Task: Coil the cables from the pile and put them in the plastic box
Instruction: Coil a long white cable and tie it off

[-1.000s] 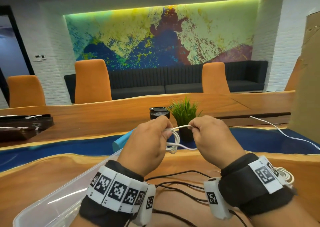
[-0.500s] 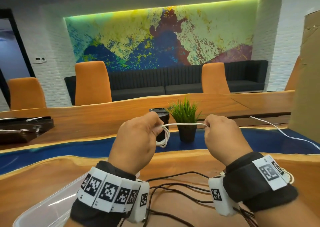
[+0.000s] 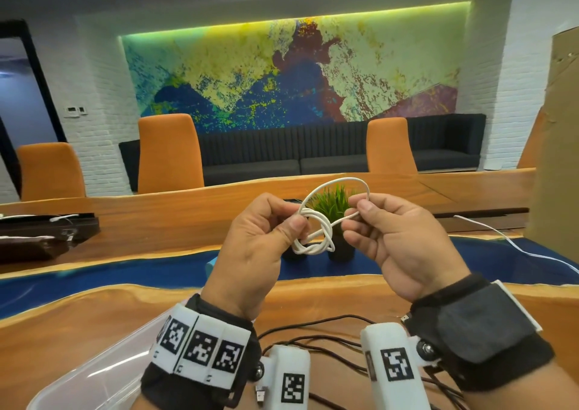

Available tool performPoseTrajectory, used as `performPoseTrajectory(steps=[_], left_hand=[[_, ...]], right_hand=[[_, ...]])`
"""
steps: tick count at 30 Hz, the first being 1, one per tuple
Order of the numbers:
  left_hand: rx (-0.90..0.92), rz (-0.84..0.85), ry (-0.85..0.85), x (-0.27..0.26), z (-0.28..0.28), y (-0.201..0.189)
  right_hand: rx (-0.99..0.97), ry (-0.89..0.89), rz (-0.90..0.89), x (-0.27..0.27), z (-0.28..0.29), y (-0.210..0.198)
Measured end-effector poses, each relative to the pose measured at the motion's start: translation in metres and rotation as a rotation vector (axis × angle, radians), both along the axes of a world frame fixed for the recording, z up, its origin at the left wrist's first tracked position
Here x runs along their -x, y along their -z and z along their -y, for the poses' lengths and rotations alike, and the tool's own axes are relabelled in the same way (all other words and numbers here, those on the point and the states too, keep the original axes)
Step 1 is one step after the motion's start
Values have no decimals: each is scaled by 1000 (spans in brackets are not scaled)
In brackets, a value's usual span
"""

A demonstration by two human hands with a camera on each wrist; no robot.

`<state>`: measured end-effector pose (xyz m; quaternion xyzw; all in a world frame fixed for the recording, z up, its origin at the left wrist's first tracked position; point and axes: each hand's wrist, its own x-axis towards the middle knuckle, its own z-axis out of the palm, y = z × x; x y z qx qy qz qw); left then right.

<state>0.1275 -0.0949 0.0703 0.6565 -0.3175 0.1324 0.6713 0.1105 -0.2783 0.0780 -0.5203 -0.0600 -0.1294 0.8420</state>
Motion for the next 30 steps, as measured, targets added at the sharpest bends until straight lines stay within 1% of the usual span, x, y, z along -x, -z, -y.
performPoseTrajectory(steps=[2,7,9,11,13,16,19,21,22,24,26,28,29,30], left_hand=[[26,-59,34,-2,-1,1],[92,-177,147,-2,0,1],[137,-202,199,-2,0,1],[157,-191,229,-1,3,3],[152,-124,196,1,7,3],[138,37,57,3,13,4],[62,192,-86,4,15,7],[-24,284,-194,3,14,10],[-55,307,-236,3,14,10],[-69,308,-308,1,11,8],[-36,245,-366,-1,4,4],[-30,176,-417,-5,-7,-1],[-63,158,-441,-7,-12,-2],[-121,150,-458,-7,-15,-2]], right_hand=[[-37,-5,-2,-2,6,-1],[-214,-140,-39,-5,9,1],[-211,-209,-57,-4,8,2],[-139,-328,-86,0,4,3],[-18,-456,-104,4,2,5],[125,-569,-91,8,4,8],[132,-702,-81,9,3,10],[157,-713,-80,10,0,10],[184,-674,-82,12,-2,8],[271,-542,-75,17,-6,1],[449,-329,-48,18,-1,-5],[747,34,11,16,12,-9],[891,234,67,14,20,-11],[991,399,141,13,26,-11]])
